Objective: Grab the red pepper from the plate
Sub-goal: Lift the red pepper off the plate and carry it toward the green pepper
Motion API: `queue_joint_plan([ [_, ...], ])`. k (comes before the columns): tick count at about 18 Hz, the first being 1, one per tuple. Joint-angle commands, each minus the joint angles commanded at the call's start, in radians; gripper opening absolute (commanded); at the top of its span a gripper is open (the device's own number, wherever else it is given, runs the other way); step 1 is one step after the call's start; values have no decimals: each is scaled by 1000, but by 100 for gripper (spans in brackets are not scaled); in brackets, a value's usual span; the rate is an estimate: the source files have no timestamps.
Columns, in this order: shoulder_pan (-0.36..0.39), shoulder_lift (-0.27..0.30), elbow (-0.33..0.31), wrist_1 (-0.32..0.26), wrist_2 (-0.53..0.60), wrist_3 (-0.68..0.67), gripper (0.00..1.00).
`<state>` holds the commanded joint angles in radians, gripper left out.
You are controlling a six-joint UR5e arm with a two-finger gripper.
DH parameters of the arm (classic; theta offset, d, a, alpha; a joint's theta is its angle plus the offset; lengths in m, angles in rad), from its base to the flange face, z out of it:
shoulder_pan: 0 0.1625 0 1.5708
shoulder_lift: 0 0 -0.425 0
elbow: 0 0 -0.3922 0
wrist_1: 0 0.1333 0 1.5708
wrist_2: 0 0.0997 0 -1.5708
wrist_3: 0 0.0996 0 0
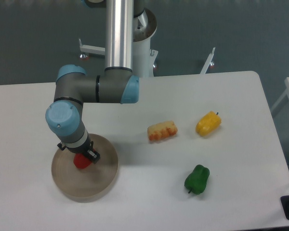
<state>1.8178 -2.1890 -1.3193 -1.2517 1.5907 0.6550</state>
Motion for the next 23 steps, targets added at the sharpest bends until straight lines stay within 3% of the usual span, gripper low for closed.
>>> queue_joint_plan([
  [5,0,11,18,-2,-2,14,51],
  [7,15,20,43,-15,0,83,51],
  [11,147,60,77,-23,20,188,51],
  [15,244,63,129,-21,14,294,51],
  [16,324,60,164,-21,8,384,51],
  [23,439,31,212,-17,15,531,51],
])
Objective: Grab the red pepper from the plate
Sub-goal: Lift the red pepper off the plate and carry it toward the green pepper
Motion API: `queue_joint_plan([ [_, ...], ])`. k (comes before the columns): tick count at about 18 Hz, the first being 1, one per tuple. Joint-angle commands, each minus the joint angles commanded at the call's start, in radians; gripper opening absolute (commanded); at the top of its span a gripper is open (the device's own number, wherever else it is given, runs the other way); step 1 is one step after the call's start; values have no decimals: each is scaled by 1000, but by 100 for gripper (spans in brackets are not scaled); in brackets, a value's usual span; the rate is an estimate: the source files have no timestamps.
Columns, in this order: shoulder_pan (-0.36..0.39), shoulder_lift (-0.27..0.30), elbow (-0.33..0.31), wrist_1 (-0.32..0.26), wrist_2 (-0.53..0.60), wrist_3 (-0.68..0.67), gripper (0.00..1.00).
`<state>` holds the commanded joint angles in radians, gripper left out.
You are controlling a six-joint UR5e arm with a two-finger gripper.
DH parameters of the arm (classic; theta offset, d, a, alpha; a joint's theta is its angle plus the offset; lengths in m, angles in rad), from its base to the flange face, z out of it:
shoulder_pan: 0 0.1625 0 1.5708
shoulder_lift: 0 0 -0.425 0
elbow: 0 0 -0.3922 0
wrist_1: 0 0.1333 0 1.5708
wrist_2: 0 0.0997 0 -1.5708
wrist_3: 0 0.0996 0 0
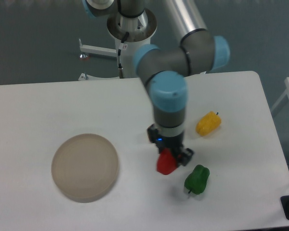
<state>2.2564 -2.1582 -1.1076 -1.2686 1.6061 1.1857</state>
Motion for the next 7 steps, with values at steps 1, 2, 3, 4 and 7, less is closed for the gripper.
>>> queue_joint_plan([
  [1,5,-6,9,0,2,8,51],
  [2,14,-11,14,2,3,15,51],
  [3,22,-14,14,3,3,23,51],
  [4,25,-17,15,3,3,29,51],
  [7,43,-17,9,8,3,34,51],
])
